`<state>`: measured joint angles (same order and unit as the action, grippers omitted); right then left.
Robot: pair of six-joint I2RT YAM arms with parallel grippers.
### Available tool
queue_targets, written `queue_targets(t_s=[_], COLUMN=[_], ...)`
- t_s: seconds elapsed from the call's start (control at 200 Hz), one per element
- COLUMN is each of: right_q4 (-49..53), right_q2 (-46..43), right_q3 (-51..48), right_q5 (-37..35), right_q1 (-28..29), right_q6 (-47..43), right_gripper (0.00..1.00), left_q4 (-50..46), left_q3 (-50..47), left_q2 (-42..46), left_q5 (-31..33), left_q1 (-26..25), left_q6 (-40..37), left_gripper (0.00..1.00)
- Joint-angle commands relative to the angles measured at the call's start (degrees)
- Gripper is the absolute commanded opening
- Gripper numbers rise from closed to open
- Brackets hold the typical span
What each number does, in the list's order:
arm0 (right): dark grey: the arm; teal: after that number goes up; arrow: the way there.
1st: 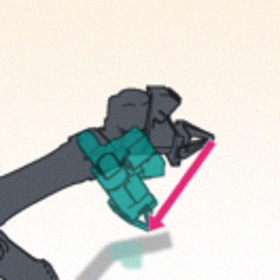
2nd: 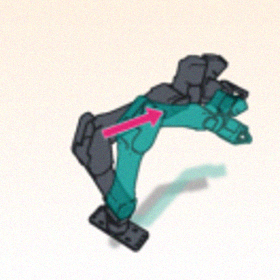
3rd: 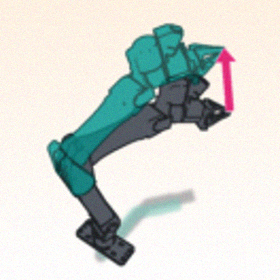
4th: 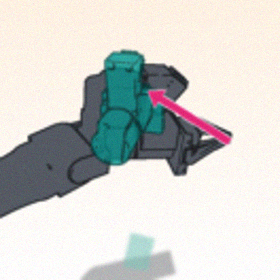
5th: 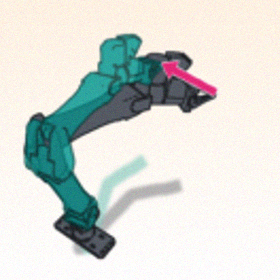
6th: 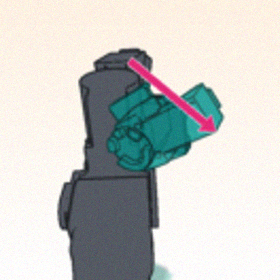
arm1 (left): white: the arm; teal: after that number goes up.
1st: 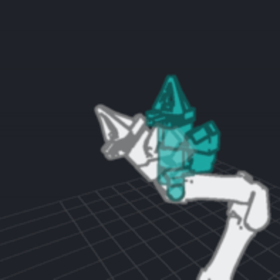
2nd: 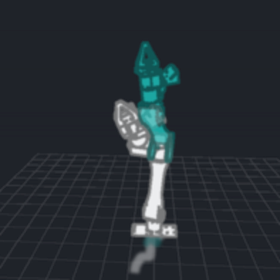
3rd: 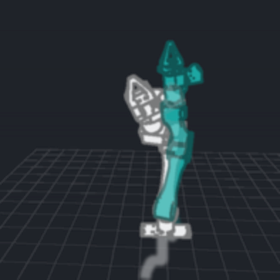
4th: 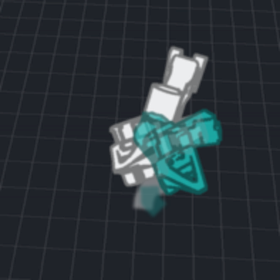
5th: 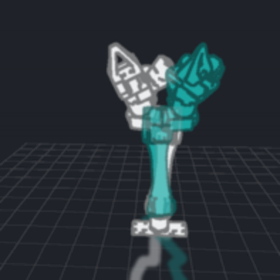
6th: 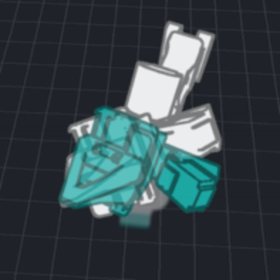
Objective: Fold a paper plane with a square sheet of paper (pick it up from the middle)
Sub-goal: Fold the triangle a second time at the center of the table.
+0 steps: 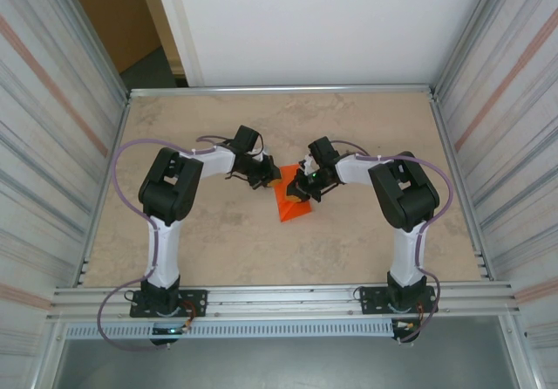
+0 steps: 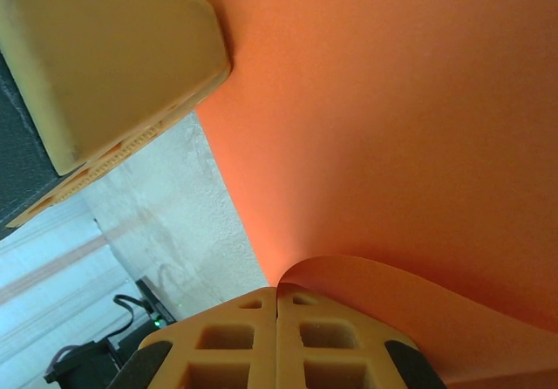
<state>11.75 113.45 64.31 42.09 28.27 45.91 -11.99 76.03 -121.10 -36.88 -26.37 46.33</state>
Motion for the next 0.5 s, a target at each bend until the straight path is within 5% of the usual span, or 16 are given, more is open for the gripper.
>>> queue_targets(t_s=[0.0,0.496], right_q4=[0.1,1.1], right_q2=[1.4,2.0], right_q3=[1.3,1.6], right_q5=[1.0,0.2], right_q1=[0.4,0.4], right_q6=[0.2,0.2], right_gripper=[0.00,0.00], left_q4=[-2.0,-2.0], left_q3=[-0.1,-0.4], left_q2=[-0.9,-0.8], left_q5=[-0.2,-0.2], left_q1=[-0.4,-0.5], left_q6=[-0.1,-0.1], left_gripper=[0.08,0.08])
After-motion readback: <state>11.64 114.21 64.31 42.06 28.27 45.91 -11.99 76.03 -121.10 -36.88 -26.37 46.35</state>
